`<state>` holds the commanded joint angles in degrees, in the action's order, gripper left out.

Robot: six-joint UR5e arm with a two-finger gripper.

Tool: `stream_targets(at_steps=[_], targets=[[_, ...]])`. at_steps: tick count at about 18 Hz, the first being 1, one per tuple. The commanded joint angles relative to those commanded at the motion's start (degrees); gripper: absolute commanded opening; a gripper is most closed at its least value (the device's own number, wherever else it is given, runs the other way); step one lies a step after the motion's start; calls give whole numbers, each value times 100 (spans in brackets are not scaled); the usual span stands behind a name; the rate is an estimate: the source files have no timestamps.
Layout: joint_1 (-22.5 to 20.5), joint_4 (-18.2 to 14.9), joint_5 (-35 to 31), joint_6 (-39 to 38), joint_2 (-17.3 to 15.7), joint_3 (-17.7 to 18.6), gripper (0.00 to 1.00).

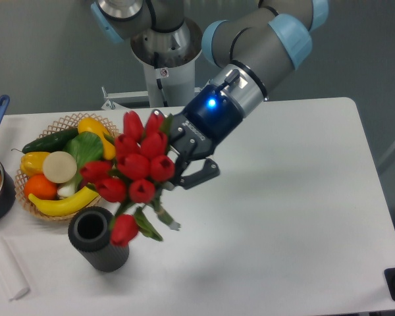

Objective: Insert the flowers into the vase
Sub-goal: 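Carry the held red tulip bunch over the dark grey vase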

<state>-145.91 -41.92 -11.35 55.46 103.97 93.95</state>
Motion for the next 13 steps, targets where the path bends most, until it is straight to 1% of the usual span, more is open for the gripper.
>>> stream_targets(at_steps=[2, 6, 13], targets=[[88, 0, 132, -9, -26, 27, 46], [220, 0, 194, -44, -79, 88, 46], [396, 0, 326, -35, -79, 27, 46]])
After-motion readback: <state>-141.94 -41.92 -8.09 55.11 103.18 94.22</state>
